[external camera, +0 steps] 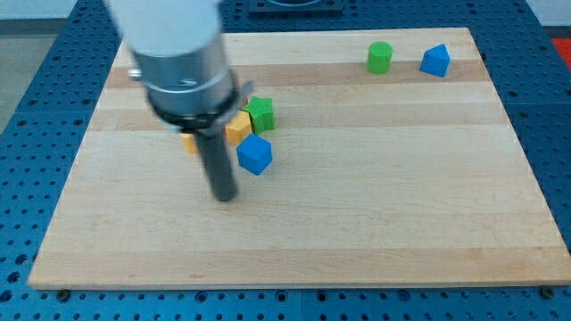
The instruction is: Move the blue cube into the yellow hexagon
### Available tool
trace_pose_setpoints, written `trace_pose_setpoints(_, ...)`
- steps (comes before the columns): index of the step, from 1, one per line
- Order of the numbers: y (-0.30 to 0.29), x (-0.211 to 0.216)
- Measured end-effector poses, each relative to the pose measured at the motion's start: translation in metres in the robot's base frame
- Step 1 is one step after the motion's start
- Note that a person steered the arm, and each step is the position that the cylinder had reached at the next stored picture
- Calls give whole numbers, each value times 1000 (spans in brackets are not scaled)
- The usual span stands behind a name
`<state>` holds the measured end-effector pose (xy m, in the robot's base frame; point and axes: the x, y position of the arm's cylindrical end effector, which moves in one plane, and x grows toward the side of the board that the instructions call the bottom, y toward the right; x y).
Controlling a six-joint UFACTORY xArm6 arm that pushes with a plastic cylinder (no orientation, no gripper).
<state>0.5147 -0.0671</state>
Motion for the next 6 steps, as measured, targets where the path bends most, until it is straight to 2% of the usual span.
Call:
trace_pose_setpoints(1,52,-3)
trace_pose_setpoints(3,-21,-12)
trace_pose_setpoints(4,7,30)
trace_pose_setpoints(5,67,3)
trace_pose_setpoints(6,40,-24)
